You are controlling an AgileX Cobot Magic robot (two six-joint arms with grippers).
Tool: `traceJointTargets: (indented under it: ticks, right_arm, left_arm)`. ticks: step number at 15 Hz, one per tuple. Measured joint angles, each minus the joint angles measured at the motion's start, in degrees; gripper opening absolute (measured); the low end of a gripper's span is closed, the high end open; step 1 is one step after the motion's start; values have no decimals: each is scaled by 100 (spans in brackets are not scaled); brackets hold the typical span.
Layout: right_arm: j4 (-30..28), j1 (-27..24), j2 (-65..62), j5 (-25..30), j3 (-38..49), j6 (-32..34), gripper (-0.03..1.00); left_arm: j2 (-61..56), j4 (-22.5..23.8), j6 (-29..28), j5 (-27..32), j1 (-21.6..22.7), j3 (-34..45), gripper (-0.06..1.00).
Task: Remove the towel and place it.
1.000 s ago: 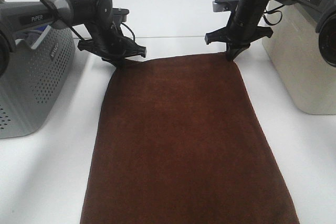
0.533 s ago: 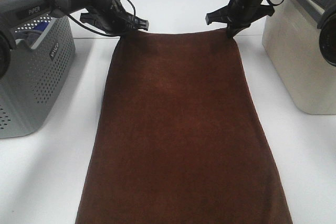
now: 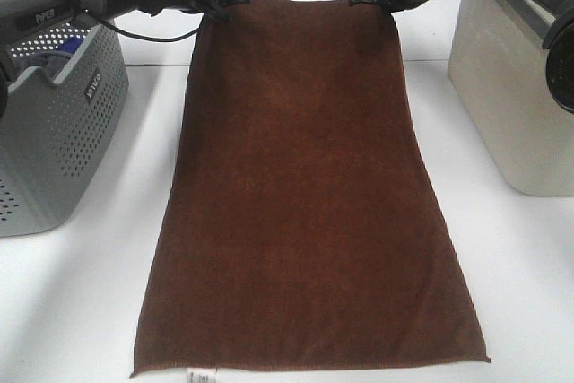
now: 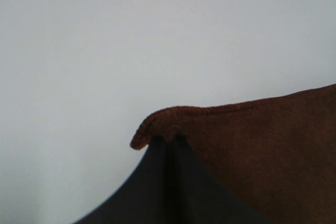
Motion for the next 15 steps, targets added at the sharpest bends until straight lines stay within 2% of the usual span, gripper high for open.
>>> traceJointTargets:
  ticks: [2,3,5,6,8,9,10,12,15]
  right_arm:
    - [-34,0,172,-413,0,0,0]
    - [-34,0,269,-487,0,0,0]
    - [-40,0,390,-659,0,0,7]
    - [-40,-6,401,-699,0,0,16]
    - [-40,-46,407,-785,0,80,39]
    - [-40,-63,407,-785,0,223,51]
    - [-40,-74,407,-785,0,315,59]
    - [6,-86,401,-762,0,327,64]
    - [235,-80,201,-619,0,350,65]
  left_arm:
    - [258,281,0,-476,0,0,0]
    - [361,292,0,-476,0,0,1]
    - [550,309,0,-476,0,0,10]
    - [596,321,0,-476,0,0,23]
    - [613,344,0,-584,0,0,56]
    - [613,344,0,-688,0,0,69]
    - [613,344,0,-796,0,0,77]
    - [613,344,0,-894,0,0,82]
    - [453,344,0,-888,0,0,82]
